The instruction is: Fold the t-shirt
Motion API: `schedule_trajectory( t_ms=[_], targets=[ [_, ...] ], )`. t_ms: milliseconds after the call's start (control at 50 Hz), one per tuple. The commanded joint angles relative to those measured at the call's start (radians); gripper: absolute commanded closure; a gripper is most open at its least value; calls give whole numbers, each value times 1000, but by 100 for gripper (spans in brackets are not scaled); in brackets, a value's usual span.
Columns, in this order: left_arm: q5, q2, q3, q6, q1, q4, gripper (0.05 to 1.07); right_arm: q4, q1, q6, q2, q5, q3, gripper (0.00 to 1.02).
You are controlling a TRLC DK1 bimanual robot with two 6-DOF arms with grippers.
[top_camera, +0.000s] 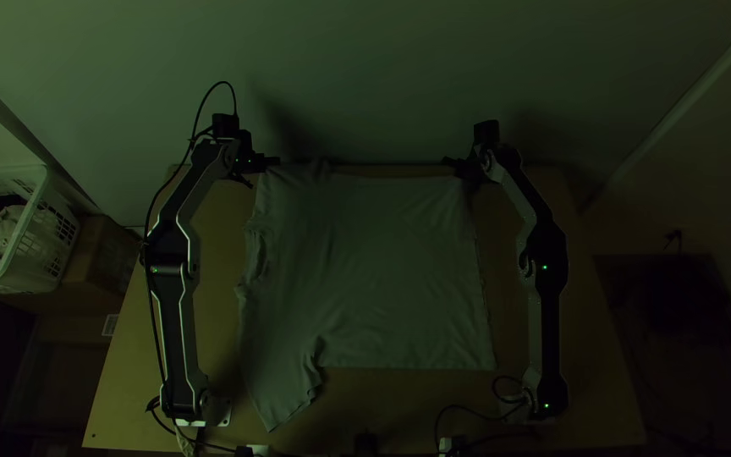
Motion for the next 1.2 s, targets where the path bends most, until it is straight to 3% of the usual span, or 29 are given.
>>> schedule_trajectory(
  t_ms=[0, 400, 800, 1180],
  targets=[
    [-4, -13, 17, -29, 26, 11, 105, 18, -20, -11, -7, 11, 30, 100],
    [70, -119, -124, -28, 35, -49, 105, -80, -3, -82, -96, 12, -9, 100],
    [97, -292, -380, -26, 34, 22, 105, -226, 3, -120, -172, 12, -62, 100],
    [100, -467, -635, -18, 35, 92, 105, -232, 17, -136, -288, 25, -230, 100]
  ],
)
